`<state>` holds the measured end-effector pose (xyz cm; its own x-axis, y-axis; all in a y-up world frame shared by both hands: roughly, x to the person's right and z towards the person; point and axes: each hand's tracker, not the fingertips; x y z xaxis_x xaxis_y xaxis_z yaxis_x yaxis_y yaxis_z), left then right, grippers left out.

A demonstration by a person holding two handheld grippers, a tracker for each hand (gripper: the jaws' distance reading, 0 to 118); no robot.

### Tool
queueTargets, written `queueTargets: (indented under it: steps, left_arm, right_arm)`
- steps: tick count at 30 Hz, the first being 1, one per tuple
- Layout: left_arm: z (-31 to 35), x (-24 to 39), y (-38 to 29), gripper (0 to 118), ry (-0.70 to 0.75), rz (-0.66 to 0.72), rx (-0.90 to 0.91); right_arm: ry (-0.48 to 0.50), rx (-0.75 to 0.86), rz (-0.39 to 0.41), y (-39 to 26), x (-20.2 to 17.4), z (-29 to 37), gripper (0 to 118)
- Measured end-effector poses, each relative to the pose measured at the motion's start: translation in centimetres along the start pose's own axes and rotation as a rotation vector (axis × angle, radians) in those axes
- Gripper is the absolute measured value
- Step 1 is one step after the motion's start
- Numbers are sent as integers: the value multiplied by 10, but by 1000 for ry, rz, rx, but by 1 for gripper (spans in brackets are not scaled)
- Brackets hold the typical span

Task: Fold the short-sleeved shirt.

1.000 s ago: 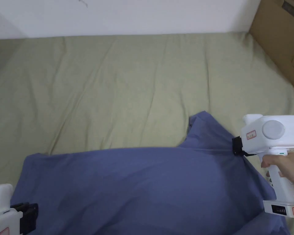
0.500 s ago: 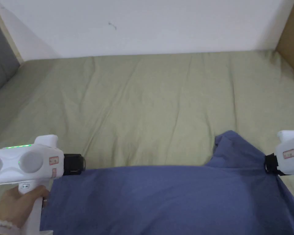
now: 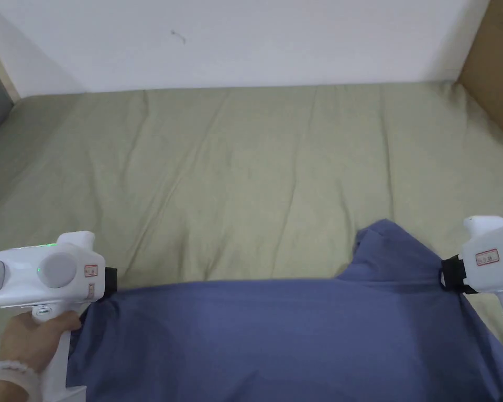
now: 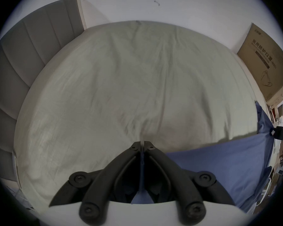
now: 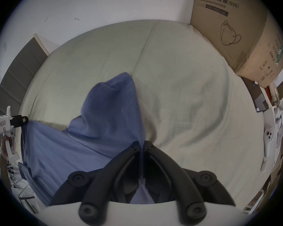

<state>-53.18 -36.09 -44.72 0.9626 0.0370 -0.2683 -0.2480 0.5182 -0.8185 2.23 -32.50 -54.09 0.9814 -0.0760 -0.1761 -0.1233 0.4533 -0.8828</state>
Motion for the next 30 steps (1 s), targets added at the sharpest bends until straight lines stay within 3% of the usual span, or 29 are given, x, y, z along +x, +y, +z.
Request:
queueTargets:
  steps: [8, 15, 20, 26, 28, 29, 30]
  left_arm:
    - [105, -1, -24, 1, -36, -85, 213]
    - [197, -21, -99, 1, -52, -119, 271]
    - [204, -35, -165, 1, -44, -114, 190]
    - [163, -56, -224, 2, -34, -26, 67]
    - [161, -62, -233, 14, -38, -3, 75]
    - [162, -64, -234, 34, -25, 13, 75]
    - [167, -64, -233, 69, 3, 28, 67]
  right_arm:
    - [26, 104, 48, -19, 2, 84, 3]
    - [29, 145, 96, -109, 6, 166, 3]
    - [40, 34, 59, -200, 9, 170, 3]
    - [29, -69, 3, -276, 4, 132, 3]
    - [23, -54, 8, -285, 3, 130, 13]
    - [2, -55, 6, -286, 2, 130, 33]
    - [-31, -62, 9, -285, 1, 131, 66]
